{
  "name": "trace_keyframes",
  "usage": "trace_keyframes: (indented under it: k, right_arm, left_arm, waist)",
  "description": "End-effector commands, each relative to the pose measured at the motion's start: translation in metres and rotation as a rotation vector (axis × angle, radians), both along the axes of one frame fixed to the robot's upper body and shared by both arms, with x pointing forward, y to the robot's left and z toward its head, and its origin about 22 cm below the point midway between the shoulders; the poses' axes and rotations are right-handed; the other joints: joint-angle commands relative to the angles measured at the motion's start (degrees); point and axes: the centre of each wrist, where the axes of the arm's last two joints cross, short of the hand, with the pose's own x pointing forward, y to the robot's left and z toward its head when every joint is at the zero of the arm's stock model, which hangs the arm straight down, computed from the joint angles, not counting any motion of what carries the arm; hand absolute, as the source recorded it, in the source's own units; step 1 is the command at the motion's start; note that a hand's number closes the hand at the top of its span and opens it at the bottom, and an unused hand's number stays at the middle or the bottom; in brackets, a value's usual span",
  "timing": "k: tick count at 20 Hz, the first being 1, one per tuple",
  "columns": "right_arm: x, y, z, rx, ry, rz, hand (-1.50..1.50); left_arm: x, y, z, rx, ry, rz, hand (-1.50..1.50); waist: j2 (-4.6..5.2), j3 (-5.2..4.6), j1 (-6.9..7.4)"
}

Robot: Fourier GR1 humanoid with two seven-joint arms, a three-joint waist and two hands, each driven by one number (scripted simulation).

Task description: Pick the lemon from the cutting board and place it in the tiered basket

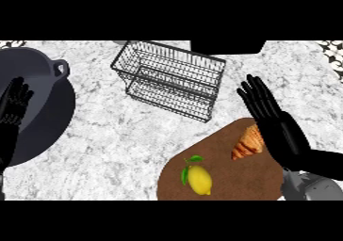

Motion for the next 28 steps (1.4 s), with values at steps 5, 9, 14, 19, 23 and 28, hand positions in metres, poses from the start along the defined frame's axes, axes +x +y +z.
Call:
trace_keyframes:
  k: [5, 9, 14, 19, 23, 28]
  right_arm:
    - [0.001, 0.001, 0.065, -0.378, -0.433, -0.117, 1.5]
    - [-0.001, -0.041, 0.038, -0.283, -0.243, -0.65, -1.5]
    - [-0.036, 0.0, 0.032, -0.213, -0.337, -0.622, -1.5]
    - [-0.075, -0.002, 0.035, -0.483, -0.262, -0.522, -1.5]
    - [-0.102, -0.002, 0.026, -0.781, -0.082, -0.405, -1.5]
    - [-0.12, -0.001, 0.037, -1.134, -0.072, -0.397, -1.5]
  left_arm:
    - [-0.038, -0.026, -0.084, -0.106, 0.335, 0.113, 0.0]
    - [-0.05, -0.036, -0.098, -0.19, 0.408, 0.17, 0.0]
    - [-0.054, -0.059, -0.112, -0.186, 0.424, 0.152, 0.0]
    - [-0.056, -0.064, -0.115, -0.199, 0.446, 0.153, 0.0]
    - [-0.058, -0.07, -0.12, -0.188, 0.438, 0.171, 0.0]
    - [-0.052, -0.067, -0.12, -0.177, 0.453, 0.162, 0.0]
  waist:
    - [-1.32, -2.1, -0.05]
    - [-0.89, -1.89, -5.09]
    - [-0.8, -1.79, -2.41]
    - [-1.15, -1.97, -1.81]
    - [-1.39, -2.32, -1.99]
    - [-1.39, -2.41, -1.89]
